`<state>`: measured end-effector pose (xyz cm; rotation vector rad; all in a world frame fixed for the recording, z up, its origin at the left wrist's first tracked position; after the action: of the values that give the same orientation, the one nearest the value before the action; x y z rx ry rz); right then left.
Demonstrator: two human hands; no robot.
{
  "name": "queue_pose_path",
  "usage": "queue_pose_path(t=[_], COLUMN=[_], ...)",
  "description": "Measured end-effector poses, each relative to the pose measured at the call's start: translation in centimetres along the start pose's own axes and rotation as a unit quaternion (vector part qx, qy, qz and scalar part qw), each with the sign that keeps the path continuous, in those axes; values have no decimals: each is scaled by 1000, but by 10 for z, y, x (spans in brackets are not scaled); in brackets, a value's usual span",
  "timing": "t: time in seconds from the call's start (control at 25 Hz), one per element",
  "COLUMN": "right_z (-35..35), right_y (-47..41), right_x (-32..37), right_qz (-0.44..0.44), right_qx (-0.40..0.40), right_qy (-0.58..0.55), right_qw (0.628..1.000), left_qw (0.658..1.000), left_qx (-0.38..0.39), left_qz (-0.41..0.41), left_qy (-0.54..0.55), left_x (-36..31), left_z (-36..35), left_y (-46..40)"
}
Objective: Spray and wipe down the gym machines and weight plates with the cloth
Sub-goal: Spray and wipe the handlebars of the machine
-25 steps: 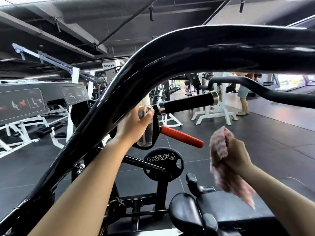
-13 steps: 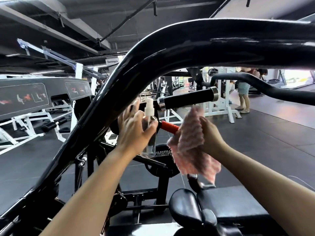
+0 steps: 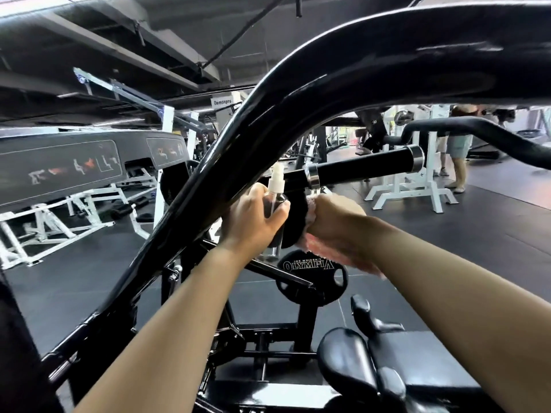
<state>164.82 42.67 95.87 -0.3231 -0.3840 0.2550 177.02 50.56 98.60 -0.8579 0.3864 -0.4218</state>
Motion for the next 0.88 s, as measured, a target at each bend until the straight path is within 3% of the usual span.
queue_pose_path(t=[0.12, 0.2, 0.24, 0.28, 0.36, 0.44, 0.52, 0.56, 0.64, 0.72, 0.76, 0.8, 0.84, 0.88], right_z=[-17, -20, -17, -14, -10, -7, -2, -10, -16, -18, -21, -20, -13, -9], right_y=[-14, -15, -11, -7, 7, 18, 14, 8, 4, 4, 6, 9, 15, 22], right_x=[1, -7, -12, -16, -17, -19, -25, -28, -26, -29, -31, -35, -41, -44], right_qz=[9, -13, -20, -19, 1, 15, 6, -11, -37, -44, -51, -40, -10, 22], right_qx=[123, 110, 54, -41, -214, -254, -115, 22, 200, 226, 209, 133, -7, -145], right_qy=[-85, -137, -122, -38, 150, 168, 35, -43, -139, -147, -170, -154, -55, 48], right_qw=[989, 984, 991, 998, 965, 952, 993, 999, 969, 962, 962, 978, 998, 988], left_qw=[1000, 999, 999, 998, 996, 996, 996, 997, 996, 996, 996, 996, 994, 993], left_qx=[-11, -13, -14, -15, -28, -32, -36, -39, -50, -56, -54, -55, -59, -63], left_qz=[2, -1, -2, -3, -6, -10, -14, -15, -27, -33, -33, -35, -41, -45], left_qy=[-19, -39, -52, -65, -79, -84, -77, -71, -69, -63, -62, -68, -79, -87], left_x=[1, 2, 3, 3, 3, 1, 2, 2, 2, 2, 2, 3, 2, 2], left_z=[1, 1, 1, 1, 2, 3, 3, 3, 4, 3, 2, 2, 3, 4], left_y=[3, 2, 2, 2, 2, 2, 2, 2, 2, 3, 3, 3, 3, 3])
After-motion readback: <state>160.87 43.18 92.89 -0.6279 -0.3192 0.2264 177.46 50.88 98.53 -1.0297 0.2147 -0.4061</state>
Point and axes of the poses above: each hand's wrist, its own y-axis away from the middle knuckle, its own z-axis out of the back of the hand, x = y × z, the point moved 8 cm from there along -y, towards the middle knuckle, and after that the axes turned 14 degrees about -z, right-handed, at the moved point
